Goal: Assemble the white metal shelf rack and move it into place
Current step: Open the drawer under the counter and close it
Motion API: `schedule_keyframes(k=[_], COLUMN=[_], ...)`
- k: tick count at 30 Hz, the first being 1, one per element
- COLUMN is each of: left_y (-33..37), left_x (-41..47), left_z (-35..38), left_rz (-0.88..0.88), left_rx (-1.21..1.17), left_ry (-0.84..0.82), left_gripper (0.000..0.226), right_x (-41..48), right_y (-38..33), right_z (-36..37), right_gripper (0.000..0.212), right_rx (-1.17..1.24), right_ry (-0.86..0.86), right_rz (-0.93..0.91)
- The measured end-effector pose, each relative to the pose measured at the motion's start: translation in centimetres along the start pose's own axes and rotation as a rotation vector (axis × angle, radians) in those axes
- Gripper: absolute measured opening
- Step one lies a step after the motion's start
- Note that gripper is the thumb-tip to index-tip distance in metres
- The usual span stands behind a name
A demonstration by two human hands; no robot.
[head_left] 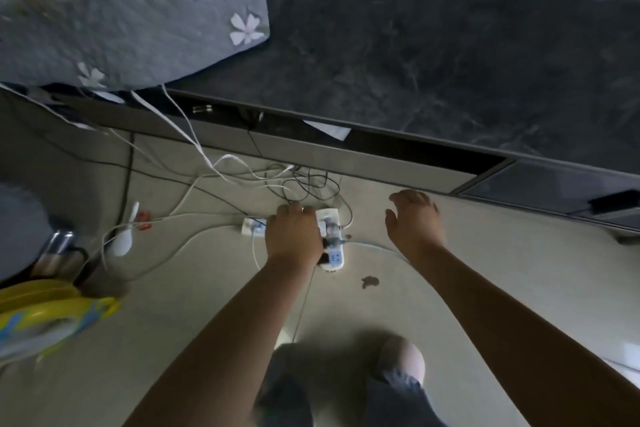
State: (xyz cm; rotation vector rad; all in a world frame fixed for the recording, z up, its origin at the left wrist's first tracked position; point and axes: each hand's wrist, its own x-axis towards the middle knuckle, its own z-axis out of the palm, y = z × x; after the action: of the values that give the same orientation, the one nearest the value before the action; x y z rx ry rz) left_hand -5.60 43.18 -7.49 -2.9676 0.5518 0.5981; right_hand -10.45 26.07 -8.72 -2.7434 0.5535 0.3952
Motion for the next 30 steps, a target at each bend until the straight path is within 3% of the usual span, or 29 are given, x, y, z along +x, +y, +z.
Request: schedule_keyframes(k=[3, 7, 11, 19, 24, 30], left_y=[-1.2, -1.6, -1.5, -1.5, -1.3, -2.6], left_x=[6.2, 14.3, 20.4, 25.3, 26.0, 22.2], left_z=[5.0, 11.1, 14.5, 16.3, 16.7, 20.0], left_rz=[0.068, 0.251, 0.392, 0.423, 0.425, 0.426], left_rx=[0.051, 0.001, -0.025, -0.107, -0.147, -0.098], left_ry=[0.141, 0.558, 0.837, 0.996, 1.107, 1.239], left_gripper=[0.031, 0.033, 0.042, 0.040, 0.037, 0.026], right_x=[5.4, 12.1, 16.4, 19.5, 20.5, 16.0], right_y=[0.1, 1.1, 2.3, 2.5, 2.1, 2.0], right_z=[5.2, 11.4, 15.7, 18.7, 18.9, 21.5], right_gripper=[0.041, 0.049, 0.054, 0.050, 0.048, 0.036], right_rx=[-0.029, -0.064, -0.148, -0.173, -0.148, -0.115], right_ry=[0.133, 0.446, 0.694, 1.000, 1.088, 1.188], right_rz=[-0.016, -0.096, -0.155, -0.120, -0.070, -0.151])
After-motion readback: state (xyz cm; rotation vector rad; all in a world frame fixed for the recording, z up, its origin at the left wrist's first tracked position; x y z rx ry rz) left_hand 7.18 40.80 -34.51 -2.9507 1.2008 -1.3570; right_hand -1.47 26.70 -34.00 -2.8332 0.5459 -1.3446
